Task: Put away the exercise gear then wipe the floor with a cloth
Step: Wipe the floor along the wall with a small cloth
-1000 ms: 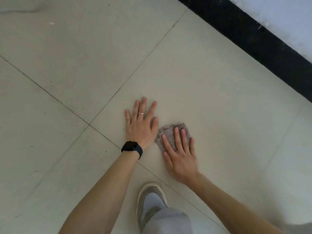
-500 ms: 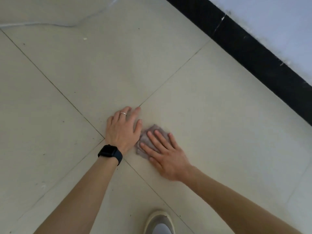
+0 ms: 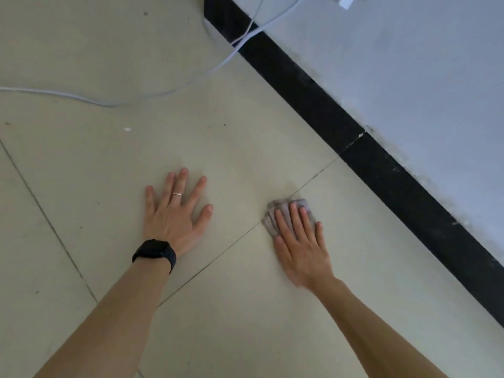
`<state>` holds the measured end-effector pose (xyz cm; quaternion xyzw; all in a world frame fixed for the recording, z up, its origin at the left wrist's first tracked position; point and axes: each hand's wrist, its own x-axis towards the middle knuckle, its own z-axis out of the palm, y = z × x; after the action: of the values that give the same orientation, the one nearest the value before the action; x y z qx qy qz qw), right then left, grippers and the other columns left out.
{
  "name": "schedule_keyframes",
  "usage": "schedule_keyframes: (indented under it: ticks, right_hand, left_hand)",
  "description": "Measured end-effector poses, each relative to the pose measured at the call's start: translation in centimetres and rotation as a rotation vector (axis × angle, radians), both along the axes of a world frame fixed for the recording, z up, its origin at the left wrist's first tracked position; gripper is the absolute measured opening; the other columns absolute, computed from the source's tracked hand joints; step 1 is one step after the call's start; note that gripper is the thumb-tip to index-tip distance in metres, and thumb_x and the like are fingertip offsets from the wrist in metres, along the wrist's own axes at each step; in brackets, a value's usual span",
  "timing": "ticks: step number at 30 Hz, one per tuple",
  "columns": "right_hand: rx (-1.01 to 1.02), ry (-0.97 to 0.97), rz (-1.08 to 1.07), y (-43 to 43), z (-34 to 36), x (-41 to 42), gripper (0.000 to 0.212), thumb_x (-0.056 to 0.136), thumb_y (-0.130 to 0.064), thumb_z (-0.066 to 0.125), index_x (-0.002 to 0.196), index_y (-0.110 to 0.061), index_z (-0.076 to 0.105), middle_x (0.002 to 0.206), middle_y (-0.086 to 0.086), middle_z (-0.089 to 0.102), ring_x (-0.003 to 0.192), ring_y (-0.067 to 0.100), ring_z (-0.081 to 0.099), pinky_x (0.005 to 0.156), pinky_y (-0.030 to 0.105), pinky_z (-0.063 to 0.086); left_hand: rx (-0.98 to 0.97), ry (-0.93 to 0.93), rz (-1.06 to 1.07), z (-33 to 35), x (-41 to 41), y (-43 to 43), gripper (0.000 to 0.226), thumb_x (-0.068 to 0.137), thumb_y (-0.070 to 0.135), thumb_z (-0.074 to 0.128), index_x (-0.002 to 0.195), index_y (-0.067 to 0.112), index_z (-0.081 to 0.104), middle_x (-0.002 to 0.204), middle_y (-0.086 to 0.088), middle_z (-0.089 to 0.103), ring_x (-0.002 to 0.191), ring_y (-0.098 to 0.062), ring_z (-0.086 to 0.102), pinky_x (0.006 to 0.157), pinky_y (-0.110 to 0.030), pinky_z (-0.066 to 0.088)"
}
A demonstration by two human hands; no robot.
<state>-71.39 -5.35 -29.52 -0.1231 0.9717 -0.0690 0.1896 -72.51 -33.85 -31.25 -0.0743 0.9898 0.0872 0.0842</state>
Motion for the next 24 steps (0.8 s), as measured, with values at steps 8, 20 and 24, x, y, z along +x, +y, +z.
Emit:
schedule_keyframes:
  ticks: [8,20,24]
  right_hand:
    - [0.020,-0.012,-0.394,0.9,-0.3,-15.7,0.059,0.105,-0.048,0.009,0.154,-0.035,-0.020,0.163,-0.007,-0.027,0.148,0.013,-0.026,0.120,0.050,-0.015]
    - [0.020,-0.029,0.030,-5.6,0.3,-23.8,0.057,0.106,-0.046,0.007,0.155,-0.034,-0.019,0.163,-0.007,-0.027,0.148,0.014,-0.026,0.123,0.051,-0.007]
    - [0.021,-0.008,-0.291,-7.7,0.1,-25.8,0.061,0.104,-0.048,0.008,0.155,-0.030,-0.020,0.163,-0.005,-0.028,0.148,0.014,-0.027,0.121,0.052,-0.013]
  left_hand:
    - [0.031,0.057,0.019,-0.9,-0.4,-0.2,0.066,0.093,0.067,0.012,0.153,0.049,-0.008,0.165,0.009,-0.012,0.153,-0.016,-0.008,0.122,-0.053,-0.003]
    - [0.073,0.043,0.039,-0.6,-0.7,-0.3,0.068,0.090,0.068,0.017,0.153,0.050,-0.003,0.165,0.011,-0.014,0.153,-0.015,-0.008,0.121,-0.053,-0.004]
    - [0.069,0.027,0.042,-0.5,-0.8,-0.3,0.069,0.090,0.068,0.019,0.153,0.051,-0.005,0.164,0.011,-0.016,0.153,-0.015,-0.010,0.121,-0.052,-0.007]
